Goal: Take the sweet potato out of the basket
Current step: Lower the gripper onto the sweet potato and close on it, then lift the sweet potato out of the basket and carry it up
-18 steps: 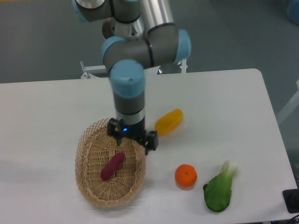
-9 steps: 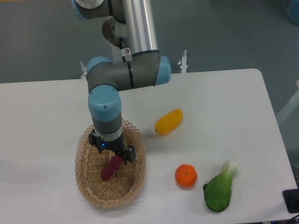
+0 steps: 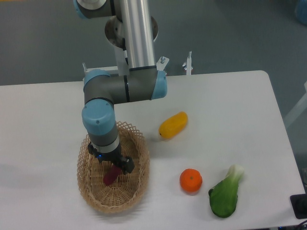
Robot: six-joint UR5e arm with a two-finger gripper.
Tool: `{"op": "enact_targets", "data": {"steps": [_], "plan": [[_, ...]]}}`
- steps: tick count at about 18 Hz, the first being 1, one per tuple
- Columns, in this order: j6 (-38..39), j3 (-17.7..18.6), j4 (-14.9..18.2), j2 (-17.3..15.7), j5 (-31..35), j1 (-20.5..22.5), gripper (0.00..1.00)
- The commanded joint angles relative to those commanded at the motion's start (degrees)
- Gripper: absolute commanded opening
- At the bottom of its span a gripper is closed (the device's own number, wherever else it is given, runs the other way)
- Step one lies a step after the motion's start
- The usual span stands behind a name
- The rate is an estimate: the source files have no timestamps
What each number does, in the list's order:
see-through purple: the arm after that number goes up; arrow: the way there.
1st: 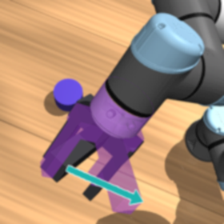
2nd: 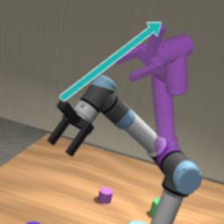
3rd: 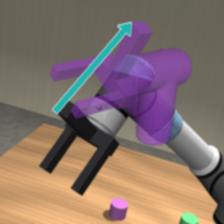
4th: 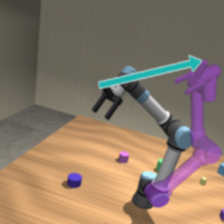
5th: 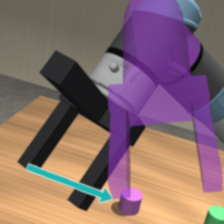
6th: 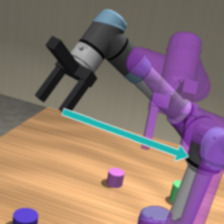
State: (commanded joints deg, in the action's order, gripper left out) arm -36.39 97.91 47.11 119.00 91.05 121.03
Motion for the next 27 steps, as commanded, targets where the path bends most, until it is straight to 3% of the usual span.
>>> {"op": "enact_targets", "data": {"steps": [2, 6, 9, 11, 18, 23, 27], "plan": [[0.0, 0.0, 0.0, 0.17, 0.0, 0.0, 0.82], [-0.18, -0.17, 0.0, -0.09, 0.7, 0.0, 0.66], [-0.35, -0.53, 0.09, -0.26, 0.79, 0.0, 0.44], [-0.7, -0.62, 0.17, -0.18, 0.97, 0.09, 0.37], [-1.67, -1.14, 0.09, -1.49, 1.41, 0.09, 0.32], [-5.27, -2.72, 0.62, -5.61, 1.06, 1.23, 0.32], [-7.37, -3.43, 1.41, -9.14, 0.36, 4.56, 0.32]]}}
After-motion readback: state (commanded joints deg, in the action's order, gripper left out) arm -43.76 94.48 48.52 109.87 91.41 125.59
